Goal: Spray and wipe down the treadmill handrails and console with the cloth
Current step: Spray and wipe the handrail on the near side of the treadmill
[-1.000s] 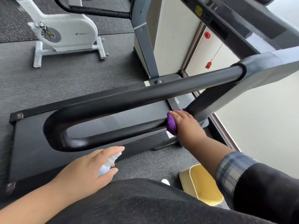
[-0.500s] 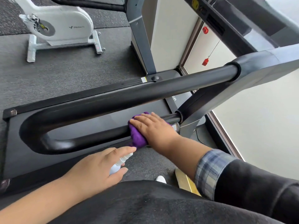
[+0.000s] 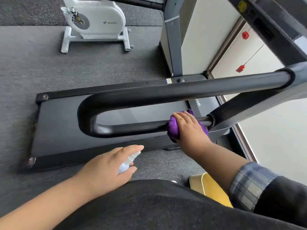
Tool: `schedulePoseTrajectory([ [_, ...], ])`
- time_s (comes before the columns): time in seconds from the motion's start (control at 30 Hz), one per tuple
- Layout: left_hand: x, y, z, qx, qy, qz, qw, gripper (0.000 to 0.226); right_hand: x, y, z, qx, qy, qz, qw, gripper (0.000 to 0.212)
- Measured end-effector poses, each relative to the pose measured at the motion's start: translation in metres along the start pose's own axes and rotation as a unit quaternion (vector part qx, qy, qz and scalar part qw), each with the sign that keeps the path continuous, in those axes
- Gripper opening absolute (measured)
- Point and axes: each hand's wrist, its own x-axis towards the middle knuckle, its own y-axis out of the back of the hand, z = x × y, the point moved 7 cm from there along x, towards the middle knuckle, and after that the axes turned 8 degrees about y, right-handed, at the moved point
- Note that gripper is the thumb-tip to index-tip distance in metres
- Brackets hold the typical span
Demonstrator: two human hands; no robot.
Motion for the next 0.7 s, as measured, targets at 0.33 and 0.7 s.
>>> schedulePoseTrajectory([
  [0.33, -0.025, 0.025, -0.021, -0.006, 0.008, 0.046, 0.999, 0.061, 0.051, -0.019, -0.188, 0.119, 0.241, -0.090, 0.959, 0.084],
  [0.7, -0.015, 0.012, -0.010, 0.004, 0.010, 0.001, 1.000, 0.059, 0.045, 0.027, -0.140, 0.003, 0.201, 0.139, 0.970, 0.075],
])
